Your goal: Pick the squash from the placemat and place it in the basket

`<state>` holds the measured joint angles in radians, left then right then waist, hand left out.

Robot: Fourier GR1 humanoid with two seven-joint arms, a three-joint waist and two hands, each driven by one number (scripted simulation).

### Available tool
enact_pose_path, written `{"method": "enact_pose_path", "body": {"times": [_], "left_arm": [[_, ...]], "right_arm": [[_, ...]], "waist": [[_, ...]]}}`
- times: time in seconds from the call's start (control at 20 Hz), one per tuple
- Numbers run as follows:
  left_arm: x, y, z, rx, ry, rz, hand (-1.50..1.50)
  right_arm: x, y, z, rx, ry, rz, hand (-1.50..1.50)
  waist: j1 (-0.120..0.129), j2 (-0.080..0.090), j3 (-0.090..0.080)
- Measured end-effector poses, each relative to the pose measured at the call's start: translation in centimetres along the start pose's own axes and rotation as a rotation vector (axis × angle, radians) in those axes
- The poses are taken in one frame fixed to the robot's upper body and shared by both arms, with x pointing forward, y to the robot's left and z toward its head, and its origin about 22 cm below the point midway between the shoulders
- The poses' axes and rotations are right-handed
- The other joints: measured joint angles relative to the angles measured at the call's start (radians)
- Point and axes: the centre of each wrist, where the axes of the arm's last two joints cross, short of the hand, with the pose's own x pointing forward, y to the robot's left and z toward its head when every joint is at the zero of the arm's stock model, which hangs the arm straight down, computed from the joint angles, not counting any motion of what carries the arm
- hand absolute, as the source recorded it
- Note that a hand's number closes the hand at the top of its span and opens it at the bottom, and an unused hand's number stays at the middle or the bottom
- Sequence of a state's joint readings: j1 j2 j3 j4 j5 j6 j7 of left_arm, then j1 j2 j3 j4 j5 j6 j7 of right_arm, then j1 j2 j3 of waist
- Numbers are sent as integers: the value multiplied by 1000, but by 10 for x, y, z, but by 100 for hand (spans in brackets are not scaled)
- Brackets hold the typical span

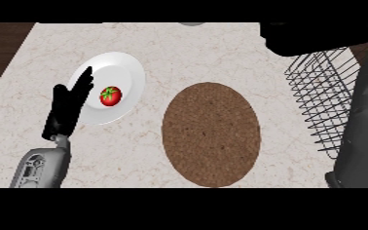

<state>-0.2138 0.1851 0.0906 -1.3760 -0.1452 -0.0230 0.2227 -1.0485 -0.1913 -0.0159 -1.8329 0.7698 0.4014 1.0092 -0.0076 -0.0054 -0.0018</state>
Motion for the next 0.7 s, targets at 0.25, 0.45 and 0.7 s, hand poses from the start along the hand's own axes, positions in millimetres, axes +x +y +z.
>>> {"method": "enact_pose_path", "body": {"times": [0.25,0.45,0.7], "left_arm": [[-4,2,2,1,-1,5,0],[0,2,1,0,-6,-1,0],[5,3,1,-4,-8,-2,0]], "right_arm": [[-31,-13,-30,2,88,231,150],[-58,-29,-47,22,170,334,150],[-108,-54,-60,33,267,420,150]], "waist": [[-5,1,0],[-4,2,1],[2,4,2]]}}
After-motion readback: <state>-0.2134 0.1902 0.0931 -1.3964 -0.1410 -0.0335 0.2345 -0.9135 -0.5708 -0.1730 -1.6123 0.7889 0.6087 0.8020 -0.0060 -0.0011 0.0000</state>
